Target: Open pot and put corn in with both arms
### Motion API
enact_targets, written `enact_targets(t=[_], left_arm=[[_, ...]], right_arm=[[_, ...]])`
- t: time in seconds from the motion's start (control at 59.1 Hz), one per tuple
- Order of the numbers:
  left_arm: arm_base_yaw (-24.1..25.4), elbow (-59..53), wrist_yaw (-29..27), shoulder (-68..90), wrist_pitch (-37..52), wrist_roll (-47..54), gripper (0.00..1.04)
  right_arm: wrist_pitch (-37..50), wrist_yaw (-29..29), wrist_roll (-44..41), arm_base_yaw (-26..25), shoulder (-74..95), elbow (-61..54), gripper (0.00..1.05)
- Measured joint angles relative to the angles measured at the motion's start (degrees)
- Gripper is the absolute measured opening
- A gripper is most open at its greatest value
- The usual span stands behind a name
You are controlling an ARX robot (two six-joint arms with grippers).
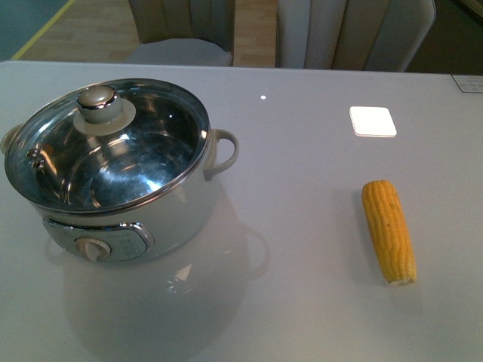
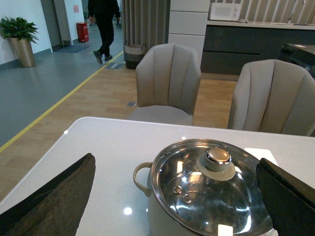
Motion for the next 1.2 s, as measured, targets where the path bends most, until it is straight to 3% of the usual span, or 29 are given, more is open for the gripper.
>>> enact_targets(t=[0.593,0.677,0.728,1.016,1.202], left_arm=[[0.0,0.0,-0.2,0.1,-0.1,-0.2,0.98],[-4.3,6.2,-10.3,9.7,-13.5,-9.3,0.98],[-6.3,8.7,-11.8,16.9,-14.8,-14.3,0.98],[-12.0,17.8,-11.7,50.5,10.6,-20.2,0.98],[-16.0,29.1,-10.5,81.8,32.7,-15.4,0.98]], right_arm=[[0.0,0.0,0.0,0.0,0.0,0.0,0.96],[0.0,0.0,0.0,0.0,0.0,0.0,0.96],[0.0,0.0,0.0,0.0,0.0,0.0,0.96],[0.0,0.0,0.0,0.0,0.0,0.0,0.96],[0.0,0.0,0.0,0.0,0.0,0.0,0.96]])
